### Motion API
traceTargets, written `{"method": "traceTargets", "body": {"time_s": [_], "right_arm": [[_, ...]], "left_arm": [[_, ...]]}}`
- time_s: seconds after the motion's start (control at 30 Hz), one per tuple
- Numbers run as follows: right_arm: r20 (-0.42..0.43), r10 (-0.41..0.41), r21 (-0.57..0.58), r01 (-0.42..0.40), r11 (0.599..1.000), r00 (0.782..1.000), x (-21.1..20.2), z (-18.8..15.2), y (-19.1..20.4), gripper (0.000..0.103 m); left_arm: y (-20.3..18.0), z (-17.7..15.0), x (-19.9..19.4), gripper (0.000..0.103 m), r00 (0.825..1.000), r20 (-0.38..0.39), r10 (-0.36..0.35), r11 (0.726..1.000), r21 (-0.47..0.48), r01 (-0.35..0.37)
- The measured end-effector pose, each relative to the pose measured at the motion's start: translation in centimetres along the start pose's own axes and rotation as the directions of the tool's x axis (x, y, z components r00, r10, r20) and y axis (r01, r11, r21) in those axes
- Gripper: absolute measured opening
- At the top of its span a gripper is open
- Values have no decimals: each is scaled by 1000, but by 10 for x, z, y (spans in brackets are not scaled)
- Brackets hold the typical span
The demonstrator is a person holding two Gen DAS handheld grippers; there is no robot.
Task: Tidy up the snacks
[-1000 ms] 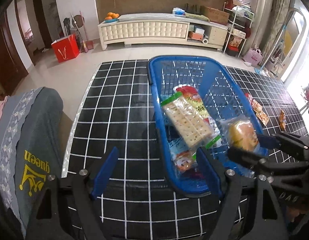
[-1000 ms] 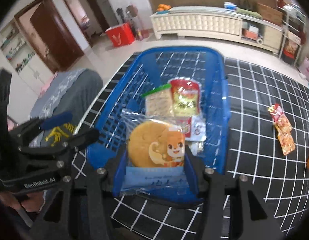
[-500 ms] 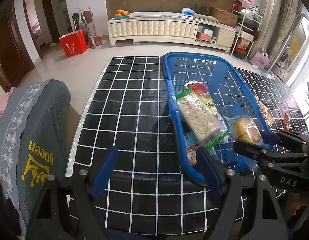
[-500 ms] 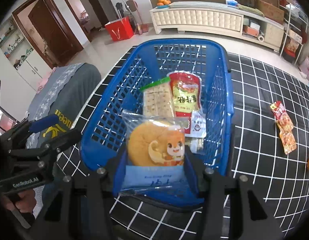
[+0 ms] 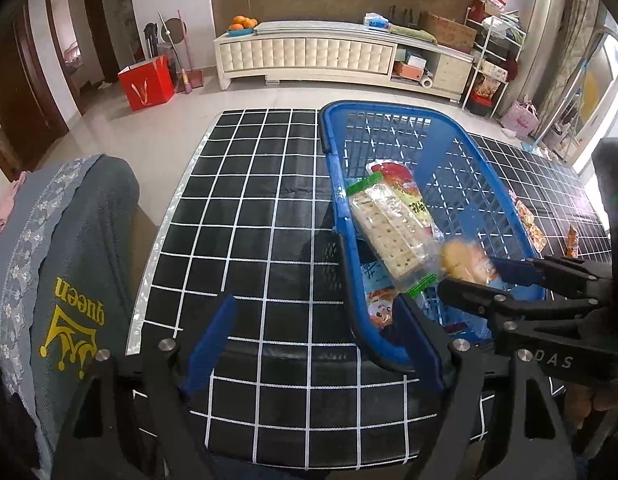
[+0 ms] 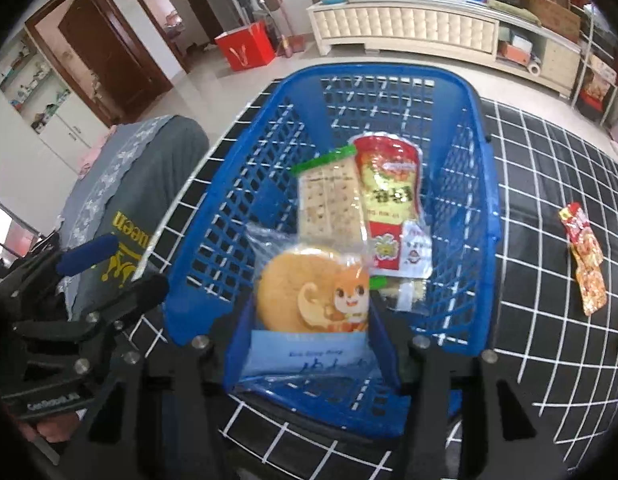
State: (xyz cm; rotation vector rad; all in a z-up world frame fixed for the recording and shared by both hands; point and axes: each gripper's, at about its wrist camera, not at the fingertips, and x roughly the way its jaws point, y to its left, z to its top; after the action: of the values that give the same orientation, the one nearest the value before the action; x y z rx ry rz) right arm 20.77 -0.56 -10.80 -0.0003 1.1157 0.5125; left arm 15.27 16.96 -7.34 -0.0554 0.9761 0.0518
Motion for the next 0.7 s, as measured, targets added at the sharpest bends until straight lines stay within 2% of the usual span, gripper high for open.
{"method": "traceTargets", "body": {"time_s": [0.07,0.2,0.43,0.7], "right_arm": [[25,9,-8,-8,1000,1000,-7,-1,-1,79],[74,26,21,-28,999,997,-29,0,-13,87],[141,-17,55,9,998,990,-66,-5,-46,89],[164,-82,129,61,990,983,-98,-17,-110,89]], "left_arm": [[-1,0,-1,79,1000,3,2,1000,-3,-2],[-3,1,-6,79,1000,11,-6,1000,-19,6],[-24,9,-14,79,999,28,-32,999,-6,32],[-88,27,-16,79,995,40,-87,994,69,84]]}}
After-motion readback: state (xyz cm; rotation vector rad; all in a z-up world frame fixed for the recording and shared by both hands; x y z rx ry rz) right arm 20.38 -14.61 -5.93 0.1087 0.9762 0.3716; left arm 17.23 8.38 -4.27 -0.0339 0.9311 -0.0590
